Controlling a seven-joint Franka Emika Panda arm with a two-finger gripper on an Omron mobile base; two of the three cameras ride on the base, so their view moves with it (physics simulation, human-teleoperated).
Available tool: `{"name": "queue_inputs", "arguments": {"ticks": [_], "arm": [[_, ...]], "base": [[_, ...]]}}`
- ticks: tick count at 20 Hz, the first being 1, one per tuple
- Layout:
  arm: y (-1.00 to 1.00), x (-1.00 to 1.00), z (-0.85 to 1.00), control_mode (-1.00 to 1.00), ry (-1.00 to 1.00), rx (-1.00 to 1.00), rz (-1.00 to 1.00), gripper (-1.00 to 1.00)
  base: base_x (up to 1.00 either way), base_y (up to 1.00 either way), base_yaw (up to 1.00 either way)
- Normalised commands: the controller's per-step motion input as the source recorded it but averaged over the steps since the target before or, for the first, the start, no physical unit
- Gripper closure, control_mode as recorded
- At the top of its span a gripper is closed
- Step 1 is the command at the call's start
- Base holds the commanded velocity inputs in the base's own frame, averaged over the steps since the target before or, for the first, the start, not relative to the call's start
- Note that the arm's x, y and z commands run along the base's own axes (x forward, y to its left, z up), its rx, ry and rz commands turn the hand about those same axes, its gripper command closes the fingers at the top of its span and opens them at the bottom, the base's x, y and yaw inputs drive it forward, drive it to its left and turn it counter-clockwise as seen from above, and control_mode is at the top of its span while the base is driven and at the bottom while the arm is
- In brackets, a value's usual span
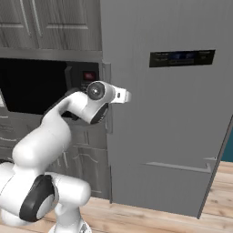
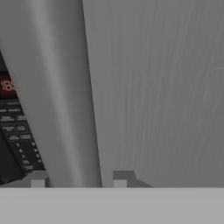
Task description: Retrieve the tangerine and mango from the fridge and place them into the bowl on the dining table.
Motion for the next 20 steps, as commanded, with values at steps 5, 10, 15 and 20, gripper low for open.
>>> {"name": "queue_inputs", "arguments": {"ticks": [5,10,15,20], "arm": [[-1.00,-1.00,0.05,-1.00,0.16,0.01,-0.08,1.00],[-1.00,-1.00,0.00,-1.00,0.02,0.04,-0.06,1.00],[-1.00,-1.00,0.00,-1.00,0.00,0.07,-0.03,1.00],[-1.00,-1.00,0.03,-1.00,0.00,0.07,-0.02,1.00]], "base": [[0.00,0.00,0.00],[0.00,0.00,0.00],[0.00,0.00,0.00],[0.00,0.00,0.00]]}}
